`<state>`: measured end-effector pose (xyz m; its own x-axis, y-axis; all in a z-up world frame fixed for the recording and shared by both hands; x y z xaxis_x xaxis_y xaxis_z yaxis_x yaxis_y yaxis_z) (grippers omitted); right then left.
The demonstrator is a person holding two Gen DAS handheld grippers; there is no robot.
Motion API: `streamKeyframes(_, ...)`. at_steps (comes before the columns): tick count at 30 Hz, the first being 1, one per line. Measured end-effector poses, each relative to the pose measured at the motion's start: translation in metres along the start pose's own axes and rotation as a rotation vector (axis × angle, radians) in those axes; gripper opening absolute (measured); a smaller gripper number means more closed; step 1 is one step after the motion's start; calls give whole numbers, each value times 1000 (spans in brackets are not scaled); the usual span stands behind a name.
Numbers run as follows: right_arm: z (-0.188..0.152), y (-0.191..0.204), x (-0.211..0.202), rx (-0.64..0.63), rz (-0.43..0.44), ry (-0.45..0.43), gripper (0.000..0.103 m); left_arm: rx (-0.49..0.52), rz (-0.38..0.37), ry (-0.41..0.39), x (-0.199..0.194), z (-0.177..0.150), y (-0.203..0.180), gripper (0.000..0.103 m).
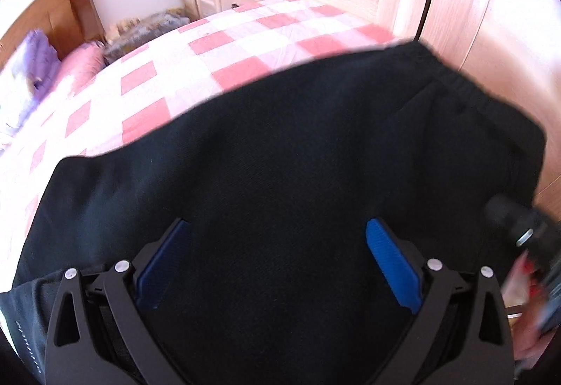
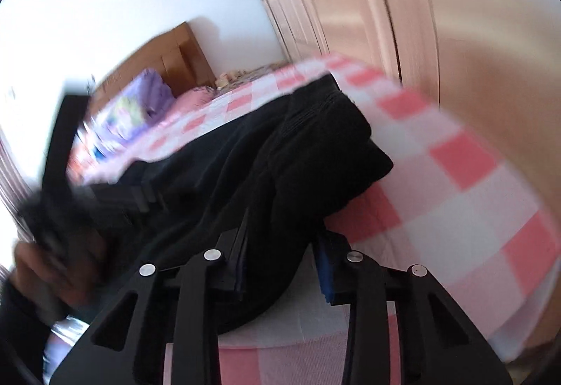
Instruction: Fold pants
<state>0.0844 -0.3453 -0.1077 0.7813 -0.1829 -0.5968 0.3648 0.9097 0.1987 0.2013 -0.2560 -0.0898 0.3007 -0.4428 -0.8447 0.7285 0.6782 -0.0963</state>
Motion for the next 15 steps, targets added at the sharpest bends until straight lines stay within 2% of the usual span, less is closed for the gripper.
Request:
streamKeyframes(2, 0, 10, -2, -83, -65, -33, 33, -38, -102, -17, -24, 31, -8, 100)
streamKeyframes(4, -1, 21, -3, -156, -127, -60, 33, -12, -149, -2, -39, 60, -24, 101)
streamKeyframes(6, -2, 31, -3, -232, -188, -88, 33, 53, -169, 61, -43, 84, -49, 101)
streamKeyframes(7, -2, 34, -1, -251, -203, -94, 33, 121, -167, 128, -40, 95, -71, 101)
streamKeyframes(9, -3, 37, -1, -277, -225, -107, 33, 224, -132, 181, -33, 106, -101, 101)
streamKeyframes(11, -3, 40, -1, -304, -243, -117, 33, 344, -61, 237, -19, 114, -136, 101)
streamKeyframes(14, -3, 41, -1, -325, -250, -125, 33, 492, -19, 336, 2, 108, -180, 101)
streamKeyframes(15, -3, 41, -1, -329, -250, -127, 33, 552, 35, 379, 13, 103, -192, 101)
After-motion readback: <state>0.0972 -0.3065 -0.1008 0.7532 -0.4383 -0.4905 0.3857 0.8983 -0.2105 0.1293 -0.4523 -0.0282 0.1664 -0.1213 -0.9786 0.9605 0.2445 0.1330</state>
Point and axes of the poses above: each gripper's, at about its wrist camera, not at the fingertips, and x roughly the way its jaws point, y to its left, z to its top, the point moved 7 cm from there along x, roughly the way its jaws point, and after that the axes turned 7 degrees about -z, right-handed, at the moved point
